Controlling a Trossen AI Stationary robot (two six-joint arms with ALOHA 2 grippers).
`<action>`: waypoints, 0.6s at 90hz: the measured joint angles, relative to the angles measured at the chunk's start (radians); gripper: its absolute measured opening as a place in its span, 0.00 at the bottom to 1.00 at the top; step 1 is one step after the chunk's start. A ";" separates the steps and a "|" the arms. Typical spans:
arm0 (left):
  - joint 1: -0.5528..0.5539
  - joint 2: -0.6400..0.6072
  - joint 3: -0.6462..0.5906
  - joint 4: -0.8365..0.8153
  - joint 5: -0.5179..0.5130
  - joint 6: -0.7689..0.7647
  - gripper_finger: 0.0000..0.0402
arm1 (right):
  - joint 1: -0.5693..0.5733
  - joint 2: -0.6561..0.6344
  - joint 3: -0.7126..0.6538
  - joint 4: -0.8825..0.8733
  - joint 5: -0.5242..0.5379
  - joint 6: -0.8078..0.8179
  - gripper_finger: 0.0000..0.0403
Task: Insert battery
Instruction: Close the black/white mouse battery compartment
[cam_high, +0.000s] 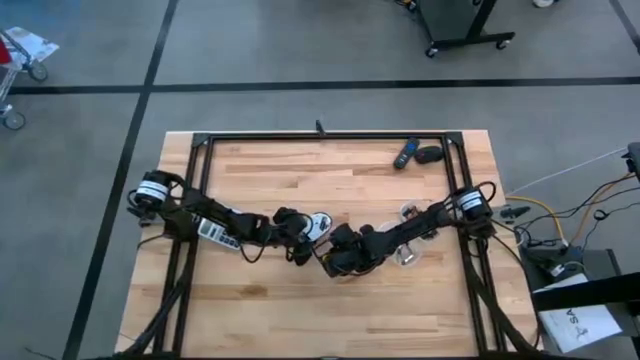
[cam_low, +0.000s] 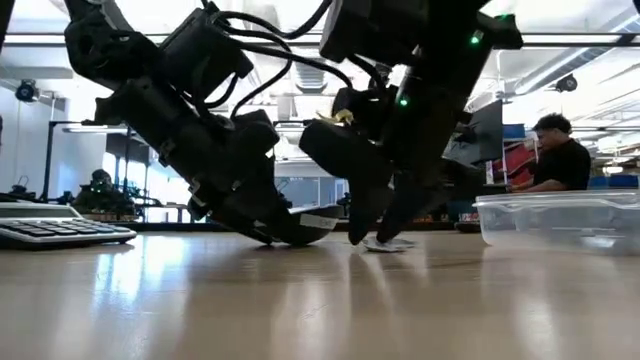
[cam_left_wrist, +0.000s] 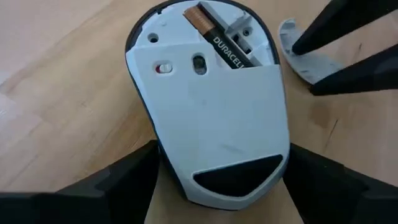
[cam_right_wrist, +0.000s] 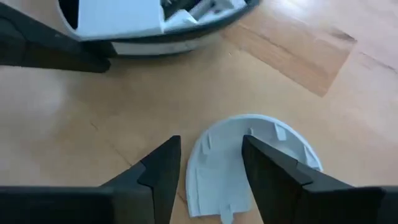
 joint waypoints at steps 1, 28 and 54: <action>0.000 0.000 0.000 0.000 0.000 0.000 0.75 | 0.001 0.002 0.001 0.004 0.000 -0.008 0.39; 0.000 0.000 0.000 -0.002 0.015 0.000 0.75 | 0.071 0.002 0.041 0.003 -0.100 -0.373 0.42; 0.000 0.000 0.000 -0.003 0.015 0.000 0.75 | 0.141 0.000 0.069 -0.023 -0.060 -0.397 0.40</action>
